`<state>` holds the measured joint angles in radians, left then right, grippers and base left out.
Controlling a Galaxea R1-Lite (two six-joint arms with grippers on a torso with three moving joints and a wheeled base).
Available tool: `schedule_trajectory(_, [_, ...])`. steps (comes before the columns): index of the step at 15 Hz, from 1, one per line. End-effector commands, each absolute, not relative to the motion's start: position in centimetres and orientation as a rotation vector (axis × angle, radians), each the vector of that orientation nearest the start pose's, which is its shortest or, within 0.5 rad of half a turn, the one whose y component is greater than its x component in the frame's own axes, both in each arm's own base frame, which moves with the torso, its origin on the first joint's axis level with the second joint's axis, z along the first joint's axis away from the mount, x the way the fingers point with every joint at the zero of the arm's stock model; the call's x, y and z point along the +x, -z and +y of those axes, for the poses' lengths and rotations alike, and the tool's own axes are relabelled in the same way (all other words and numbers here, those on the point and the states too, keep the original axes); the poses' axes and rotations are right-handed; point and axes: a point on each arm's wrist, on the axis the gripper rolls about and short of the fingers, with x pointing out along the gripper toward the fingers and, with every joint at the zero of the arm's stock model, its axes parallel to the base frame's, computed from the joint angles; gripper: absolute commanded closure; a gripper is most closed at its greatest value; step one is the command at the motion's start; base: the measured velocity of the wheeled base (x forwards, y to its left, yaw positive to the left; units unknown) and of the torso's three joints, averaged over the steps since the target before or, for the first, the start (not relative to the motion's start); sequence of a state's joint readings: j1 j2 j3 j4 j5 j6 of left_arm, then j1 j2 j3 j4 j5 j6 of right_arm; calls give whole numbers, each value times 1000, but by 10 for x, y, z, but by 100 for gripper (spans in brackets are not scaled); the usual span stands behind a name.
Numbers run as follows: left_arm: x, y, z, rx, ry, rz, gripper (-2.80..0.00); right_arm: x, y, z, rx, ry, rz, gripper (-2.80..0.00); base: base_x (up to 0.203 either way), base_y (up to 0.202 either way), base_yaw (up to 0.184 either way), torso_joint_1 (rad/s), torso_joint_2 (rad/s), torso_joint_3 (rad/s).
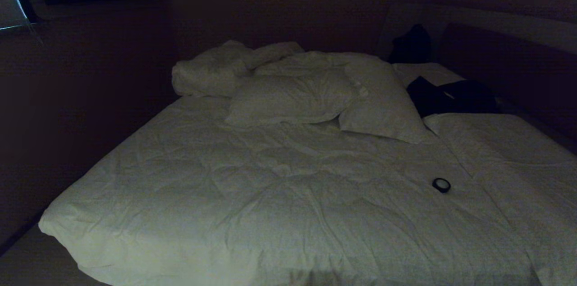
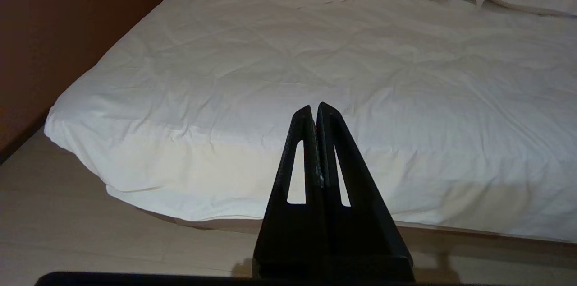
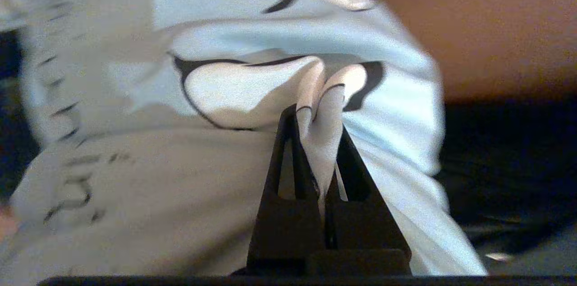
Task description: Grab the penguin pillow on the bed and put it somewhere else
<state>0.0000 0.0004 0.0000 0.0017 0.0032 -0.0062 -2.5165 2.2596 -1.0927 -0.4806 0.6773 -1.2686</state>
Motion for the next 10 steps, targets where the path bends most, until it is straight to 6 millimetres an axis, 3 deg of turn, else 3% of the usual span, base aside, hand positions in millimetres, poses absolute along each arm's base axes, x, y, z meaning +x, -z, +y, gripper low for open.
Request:
schedule_trajectory(1, [-23, -75, 0, -6, -3, 3, 0, -306, -20, -236, -206, 1255, 1073, 0, 0, 0, 0, 0, 0, 0])
schedule_trajectory(6, [-23, -75, 0, -8, -2, 3, 0, -291, 11, -224, -145, 1170, 1082, 0, 0, 0, 0, 0, 0, 0])
schedule_trajectory(10, [-23, -75, 0, -8, -3, 3, 0, -294, 39, -224, -140, 1144, 1096, 0, 0, 0, 0, 0, 0, 0])
